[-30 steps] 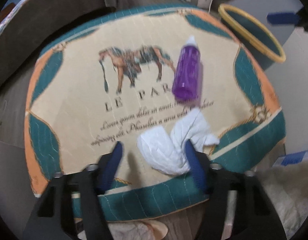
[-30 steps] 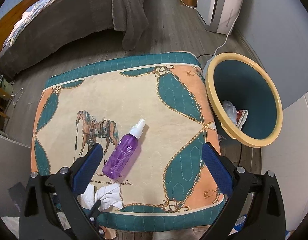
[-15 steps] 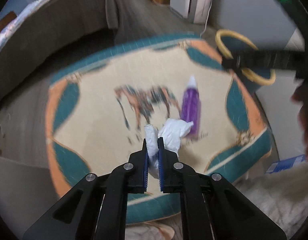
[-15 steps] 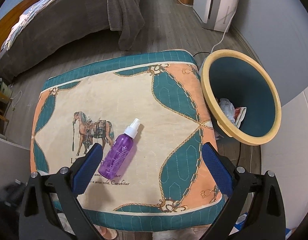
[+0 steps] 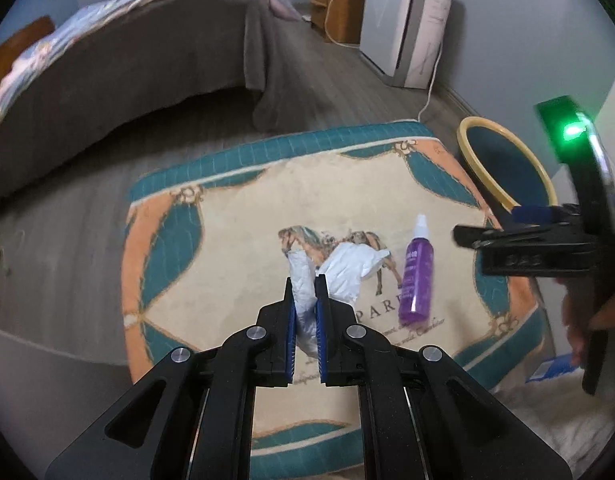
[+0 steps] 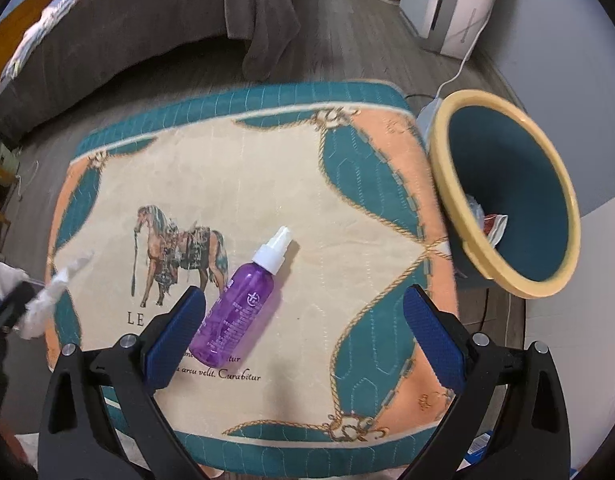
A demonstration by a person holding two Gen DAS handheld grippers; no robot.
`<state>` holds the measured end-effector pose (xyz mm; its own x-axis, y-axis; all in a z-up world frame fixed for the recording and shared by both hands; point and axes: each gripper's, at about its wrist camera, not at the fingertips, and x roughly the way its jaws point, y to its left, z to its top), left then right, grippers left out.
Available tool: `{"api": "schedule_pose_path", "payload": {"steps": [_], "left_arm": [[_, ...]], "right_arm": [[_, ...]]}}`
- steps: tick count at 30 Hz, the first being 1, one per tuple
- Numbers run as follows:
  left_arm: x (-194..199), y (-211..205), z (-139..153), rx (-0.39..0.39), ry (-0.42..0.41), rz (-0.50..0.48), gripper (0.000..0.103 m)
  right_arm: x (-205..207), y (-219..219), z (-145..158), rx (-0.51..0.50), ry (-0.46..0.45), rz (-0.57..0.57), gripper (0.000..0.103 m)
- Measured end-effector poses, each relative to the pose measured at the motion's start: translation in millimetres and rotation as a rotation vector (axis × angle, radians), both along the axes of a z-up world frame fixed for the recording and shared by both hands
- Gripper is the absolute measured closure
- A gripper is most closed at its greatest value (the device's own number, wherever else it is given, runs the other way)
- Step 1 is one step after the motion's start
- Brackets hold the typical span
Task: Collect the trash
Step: 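Grasp the white tissue with the left tool while the right tool grasps the purple spray bottle, then carry the tissue and spray bottle over the wastebasket with both tools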
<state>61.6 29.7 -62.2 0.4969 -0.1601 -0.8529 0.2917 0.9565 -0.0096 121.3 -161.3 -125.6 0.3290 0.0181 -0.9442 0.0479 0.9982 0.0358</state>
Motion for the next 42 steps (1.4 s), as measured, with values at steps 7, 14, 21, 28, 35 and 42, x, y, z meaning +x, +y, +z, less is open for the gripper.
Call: {"api": "schedule_pose_path", "payload": {"steps": [7, 14, 21, 28, 35, 42], "left_arm": [[4.9, 12.2, -9.8, -0.008, 0.022, 0.023, 0.094], [8.8, 33.0, -13.7, -0.031, 0.039, 0.070, 0.094], [10.8, 36.0, -16.3, -0.030, 0.047, 0.066, 0.094], [12.7, 27.3, -14.1, -0.017, 0.038, 0.043, 0.094], [15.4, 12.9, -7.5, -0.015, 0.026, 0.027, 0.094], [17.6, -15.2, -2.0, 0.011, 0.008, -0.012, 0.094]], "right_arm": [[12.6, 20.7, -28.8, 0.040, 0.075, 0.015, 0.017], [26.2, 33.6, -49.2, 0.100, 0.129, -0.011, 0.032], [32.0, 36.9, -71.9, 0.081, 0.175, -0.022, 0.040], [32.5, 43.8, -64.8, 0.019, 0.123, 0.028, 0.066], [24.1, 27.5, -27.7, 0.012, 0.007, 0.040, 0.068], [13.7, 9.8, 7.0, -0.055, -0.104, 0.072, 0.069]]}}
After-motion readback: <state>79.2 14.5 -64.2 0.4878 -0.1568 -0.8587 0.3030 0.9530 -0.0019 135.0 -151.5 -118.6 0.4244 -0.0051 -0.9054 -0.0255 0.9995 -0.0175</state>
